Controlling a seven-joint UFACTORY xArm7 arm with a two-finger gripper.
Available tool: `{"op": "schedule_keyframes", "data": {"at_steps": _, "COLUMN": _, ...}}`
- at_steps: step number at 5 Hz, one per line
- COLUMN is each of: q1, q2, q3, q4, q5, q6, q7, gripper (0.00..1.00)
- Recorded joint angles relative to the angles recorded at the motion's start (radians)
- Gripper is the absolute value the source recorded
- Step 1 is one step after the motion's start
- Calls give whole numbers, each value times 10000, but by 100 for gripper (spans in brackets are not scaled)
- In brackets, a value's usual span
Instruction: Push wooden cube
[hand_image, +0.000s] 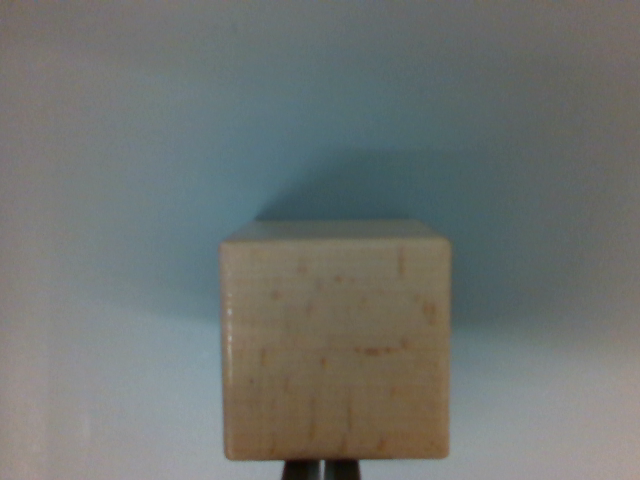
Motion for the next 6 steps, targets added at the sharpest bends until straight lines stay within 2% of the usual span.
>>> {"op": "schedule_keyframes", "data": {"at_steps": 1, "q1": 0, "q2": 0, "q3": 0, "q4": 0, "q5": 0, "q6": 0, "q7": 0, "gripper": 100}}
{"op": "schedule_keyframes", "data": {"at_steps": 2, "q1": -5, "q2": 285, "q3": -34, "q4": 470, "q5": -23, "q6": 187, "q7": -47, "gripper": 100}}
{"op": "schedule_keyframes", "data": {"at_steps": 3, "q1": -5, "q2": 285, "q3": -34, "q4": 470, "q5": -23, "q6": 187, "q7": -47, "gripper": 100}}
{"op": "schedule_keyframes", "data": {"at_steps": 4, "q1": -10, "q2": 572, "q3": -69, "q4": 945, "q5": -46, "q6": 376, "q7": -95, "gripper": 100}}
{"op": "schedule_keyframes", "data": {"at_steps": 5, "q1": -10, "q2": 572, "q3": -69, "q4": 945, "q5": -46, "q6": 376, "q7": -95, "gripper": 100}}
{"op": "schedule_keyframes", "data": {"at_steps": 6, "q1": -16, "q2": 857, "q3": -103, "q4": 1415, "q5": -70, "q6": 563, "q7": -142, "gripper": 100}}
